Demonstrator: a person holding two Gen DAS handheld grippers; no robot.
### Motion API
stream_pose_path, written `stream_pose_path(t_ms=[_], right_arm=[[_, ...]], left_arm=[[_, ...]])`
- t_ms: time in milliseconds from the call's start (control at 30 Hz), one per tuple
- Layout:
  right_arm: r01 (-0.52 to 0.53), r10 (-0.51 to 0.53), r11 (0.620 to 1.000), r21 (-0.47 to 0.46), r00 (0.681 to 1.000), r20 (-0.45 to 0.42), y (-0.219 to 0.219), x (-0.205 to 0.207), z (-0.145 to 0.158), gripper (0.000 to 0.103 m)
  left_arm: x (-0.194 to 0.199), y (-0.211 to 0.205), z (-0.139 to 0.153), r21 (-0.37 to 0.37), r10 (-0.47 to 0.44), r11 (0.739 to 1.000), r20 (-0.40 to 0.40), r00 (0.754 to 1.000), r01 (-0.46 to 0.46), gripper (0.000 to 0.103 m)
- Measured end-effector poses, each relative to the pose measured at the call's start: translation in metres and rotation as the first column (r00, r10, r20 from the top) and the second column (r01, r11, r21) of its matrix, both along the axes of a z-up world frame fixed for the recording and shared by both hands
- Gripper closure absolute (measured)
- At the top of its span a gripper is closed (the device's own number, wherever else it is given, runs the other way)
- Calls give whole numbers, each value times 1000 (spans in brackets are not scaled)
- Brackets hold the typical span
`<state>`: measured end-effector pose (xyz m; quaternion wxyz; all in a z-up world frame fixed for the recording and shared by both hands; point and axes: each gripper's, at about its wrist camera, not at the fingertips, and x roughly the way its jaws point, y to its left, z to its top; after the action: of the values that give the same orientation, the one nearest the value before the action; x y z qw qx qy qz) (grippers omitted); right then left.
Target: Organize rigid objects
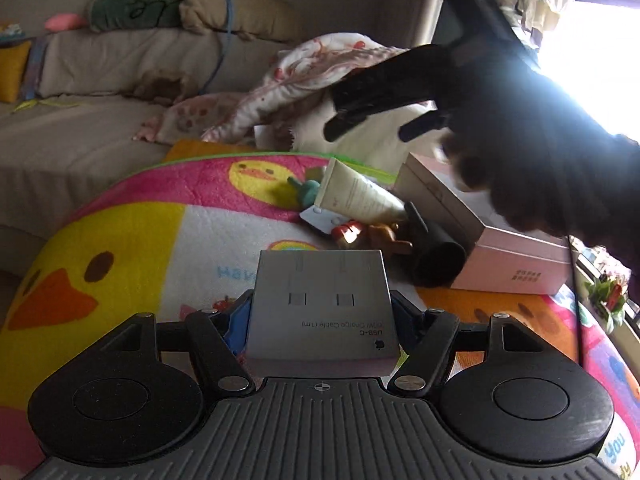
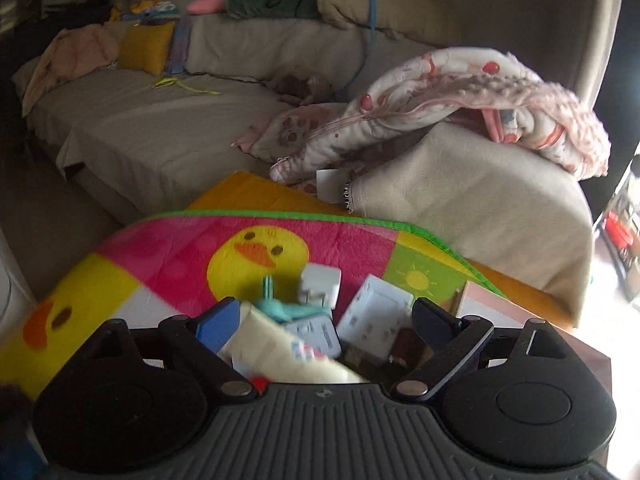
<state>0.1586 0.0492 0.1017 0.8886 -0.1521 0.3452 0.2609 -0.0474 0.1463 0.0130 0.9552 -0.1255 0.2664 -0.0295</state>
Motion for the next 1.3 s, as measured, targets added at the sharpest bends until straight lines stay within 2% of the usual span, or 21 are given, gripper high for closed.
stream_pose_path(t_ms=[100, 167, 300, 333, 367, 433, 500, 600, 767, 933, 1000, 1033, 1100, 1133, 1167, 1233, 1300], right_arm=[[96, -95, 995, 14, 994, -57, 27, 54, -12, 20], [146, -147, 989, -17, 984, -104, 38, 89, -26, 27], [231, -248, 967, -106, 948, -201, 36, 139, -50, 29], [241, -262, 963, -117, 937, -230, 32, 146, -54, 36], [244, -268, 962, -121, 928, -258, 28, 150, -57, 50], [226, -255, 966, -123, 906, -339, 21, 149, -64, 62], [215, -248, 968, -130, 905, -347, 16, 141, -66, 65], [153, -203, 973, -175, 926, -319, 18, 115, -64, 73], [53, -118, 977, -207, 941, -316, 18, 66, -62, 74], [-84, 12, 982, -169, 921, -389, 6, 5, -59, 74], [-127, 55, 978, -167, 924, -378, -4, -22, -55, 76], [-150, 87, 975, -162, 935, -343, -10, -39, -49, 74], [-184, 149, 971, -149, 964, -220, -30, -79, -31, 56], [-188, 164, 973, -135, 971, -174, -41, -94, -24, 39], [-188, 173, 976, -110, 976, -135, -54, -109, -18, 31], [-179, 174, 983, -48, 980, -101, -80, -135, -10, 31], [-160, 159, 987, 8, 978, -132, -101, -149, -8, 30]], left_arm=[[-4, 0, -1, -13, 7, 1000, 4, 1000, -7, 29], [-6, -2, -1, -10, 15, 1000, 13, 1000, -15, 29], [-8, -1, -1, -22, 30, 999, 21, 999, -30, 29], [-7, 1, -2, -36, 36, 999, 15, 999, -35, 29], [-6, 4, -2, -53, 43, 998, 10, 999, -43, 29], [-7, 7, -3, -76, 63, 995, 7, 998, -62, 29], [-8, 11, -3, -97, 79, 992, 13, 997, -78, 29], [-8, 16, -4, -121, 102, 988, 8, 995, -100, 29], [-10, 25, -4, -160, 137, 978, -1, 991, -136, 29], [-10, 26, -3, -154, 140, 978, -3, 990, -139, 29], [-9, 25, -3, -148, 137, 980, -5, 991, -136, 29], [-9, 24, -3, -144, 135, 980, -4, 991, -134, 29], [-9, 23, -3, -138, 129, 982, -3, 992, -128, 29], [-9, 22, -2, -132, 127, 983, -4, 992, -126, 29], [-9, 20, -1, -125, 125, 984, -6, 992, -125, 29], [-11, 17, 0, -115, 116, 987, -5, 993, -115, 29], [-14, 13, 1, -110, 100, 989, -12, 995, -101, 29]])
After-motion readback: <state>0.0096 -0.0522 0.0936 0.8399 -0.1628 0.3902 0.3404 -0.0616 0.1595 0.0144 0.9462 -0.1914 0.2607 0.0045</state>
